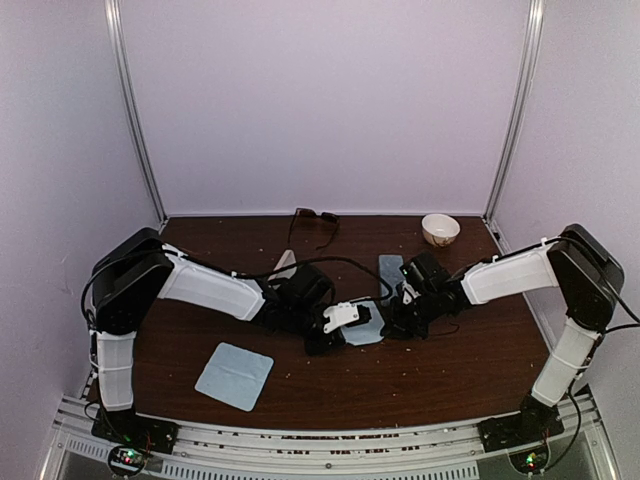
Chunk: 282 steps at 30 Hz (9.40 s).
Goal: Organize the sunglasses
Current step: Pick up the glasses cleaning cloth from the center of the board, then fold the glasses cleaning cloth at the center of the board, then smooth out the glasses cleaning cloth at the center of the board, then pick up the glasses cleaning cloth from the center of the board.
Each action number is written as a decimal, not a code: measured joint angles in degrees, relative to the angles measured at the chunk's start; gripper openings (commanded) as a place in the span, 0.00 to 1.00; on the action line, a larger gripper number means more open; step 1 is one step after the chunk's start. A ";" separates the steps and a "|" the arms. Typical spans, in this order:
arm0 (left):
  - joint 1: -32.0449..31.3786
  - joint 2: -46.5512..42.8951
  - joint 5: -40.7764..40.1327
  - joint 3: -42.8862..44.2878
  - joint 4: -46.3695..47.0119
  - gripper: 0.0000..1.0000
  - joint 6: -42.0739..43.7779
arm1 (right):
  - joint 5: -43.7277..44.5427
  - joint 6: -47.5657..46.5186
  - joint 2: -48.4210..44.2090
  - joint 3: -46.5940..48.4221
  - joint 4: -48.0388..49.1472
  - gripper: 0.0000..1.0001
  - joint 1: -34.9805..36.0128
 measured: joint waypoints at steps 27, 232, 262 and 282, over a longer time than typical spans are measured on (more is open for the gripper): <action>0.04 -4.92 8.22 -0.68 -4.44 0.00 -3.50 | 0.42 -2.29 -4.76 0.66 -9.53 0.00 0.42; 5.64 1.44 8.28 5.68 -10.93 0.11 -30.27 | 13.64 -24.26 16.57 30.62 -18.80 0.00 1.70; 4.87 -10.58 3.17 4.37 -14.40 0.43 -17.44 | 23.37 -26.82 0.33 29.33 -22.10 0.17 -1.01; 0.35 -6.78 -4.20 3.89 -20.00 0.43 -3.87 | 23.47 -19.06 -9.92 10.34 -17.46 0.36 -4.76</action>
